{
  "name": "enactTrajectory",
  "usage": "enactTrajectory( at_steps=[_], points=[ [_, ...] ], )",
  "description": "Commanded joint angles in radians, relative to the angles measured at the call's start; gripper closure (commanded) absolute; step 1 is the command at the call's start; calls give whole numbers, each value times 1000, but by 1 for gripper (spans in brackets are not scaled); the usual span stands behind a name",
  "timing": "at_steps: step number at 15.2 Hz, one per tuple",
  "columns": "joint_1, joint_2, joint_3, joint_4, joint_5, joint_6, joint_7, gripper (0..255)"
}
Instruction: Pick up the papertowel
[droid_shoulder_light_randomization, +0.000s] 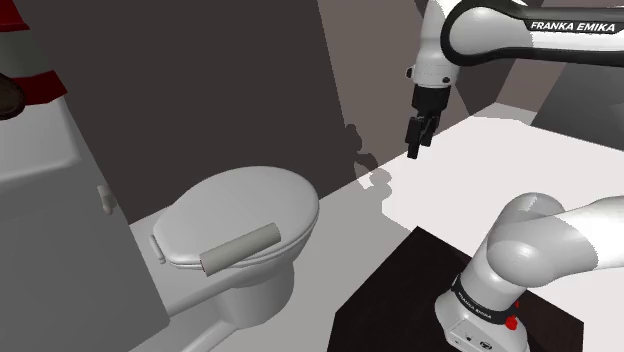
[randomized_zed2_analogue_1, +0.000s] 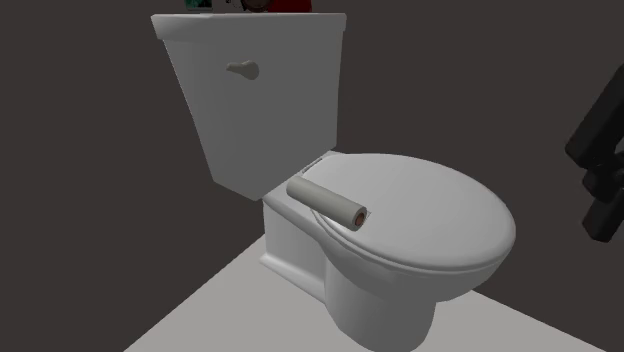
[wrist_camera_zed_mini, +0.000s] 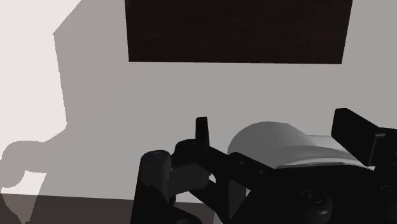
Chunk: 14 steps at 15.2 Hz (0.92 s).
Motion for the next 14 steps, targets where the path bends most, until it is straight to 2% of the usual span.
enactTrajectory(
  at_steps=[1, 14],
  points=[
    [0, 0, 0, 0, 0, 0, 0, 0],
    [156, 368, 82, 49, 28, 372, -140, 0]
  ],
)
